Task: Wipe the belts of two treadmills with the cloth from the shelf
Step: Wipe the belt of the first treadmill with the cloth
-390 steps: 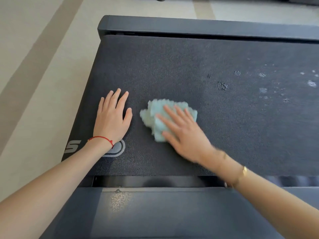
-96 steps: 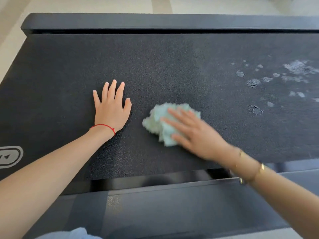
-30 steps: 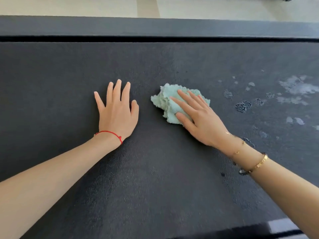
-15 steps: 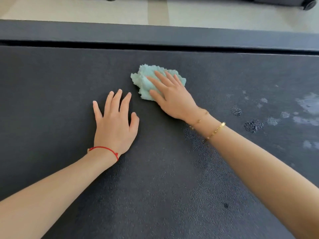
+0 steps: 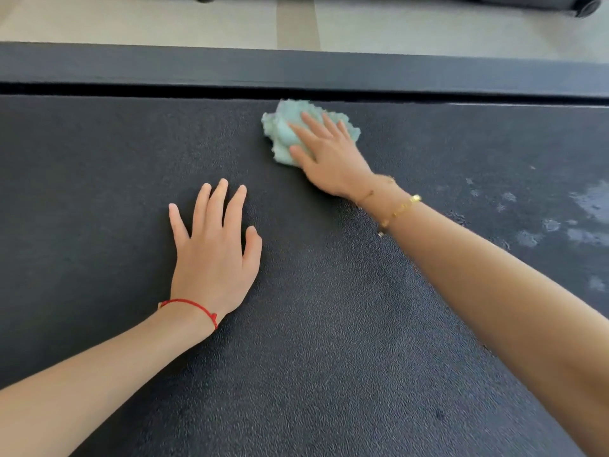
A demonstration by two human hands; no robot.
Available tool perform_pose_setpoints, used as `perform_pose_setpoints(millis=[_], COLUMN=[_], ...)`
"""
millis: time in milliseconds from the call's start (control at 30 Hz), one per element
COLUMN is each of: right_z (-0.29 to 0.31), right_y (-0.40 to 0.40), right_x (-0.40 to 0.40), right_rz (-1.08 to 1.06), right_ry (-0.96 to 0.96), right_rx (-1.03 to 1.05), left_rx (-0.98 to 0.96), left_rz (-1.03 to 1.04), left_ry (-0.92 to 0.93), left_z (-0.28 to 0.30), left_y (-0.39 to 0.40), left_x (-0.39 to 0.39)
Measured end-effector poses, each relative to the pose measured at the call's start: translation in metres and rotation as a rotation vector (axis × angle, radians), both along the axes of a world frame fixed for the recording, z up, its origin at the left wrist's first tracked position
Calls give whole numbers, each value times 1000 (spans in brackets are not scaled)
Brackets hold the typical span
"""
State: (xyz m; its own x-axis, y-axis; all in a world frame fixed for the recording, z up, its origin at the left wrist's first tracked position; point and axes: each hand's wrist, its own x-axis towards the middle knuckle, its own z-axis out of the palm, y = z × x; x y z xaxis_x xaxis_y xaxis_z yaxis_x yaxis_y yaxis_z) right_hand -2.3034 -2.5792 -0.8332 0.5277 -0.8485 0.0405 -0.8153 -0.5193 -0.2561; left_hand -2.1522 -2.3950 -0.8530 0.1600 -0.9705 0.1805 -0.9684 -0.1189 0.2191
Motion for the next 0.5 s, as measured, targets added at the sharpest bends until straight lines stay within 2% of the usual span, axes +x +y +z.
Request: perform_pose_setpoints(millis=[100, 267, 333, 500], right_z=[-3, -1, -3, -5], right_y=[22, -37, -30, 85], right_x=[-40, -85, -78, -84], right_rz=[115, -255, -301, -18], right_ry=[-39, 3, 19, -51], right_rx=[-28, 21, 14, -15], left_rx=[9, 5, 9, -3], left_rz=[-4, -2, -2, 5], left_ry=[-3, 7, 15, 53], left_z=[-1, -1, -1, 0], left_y=[0, 0, -1, 0], left_x=[2, 1, 1, 0])
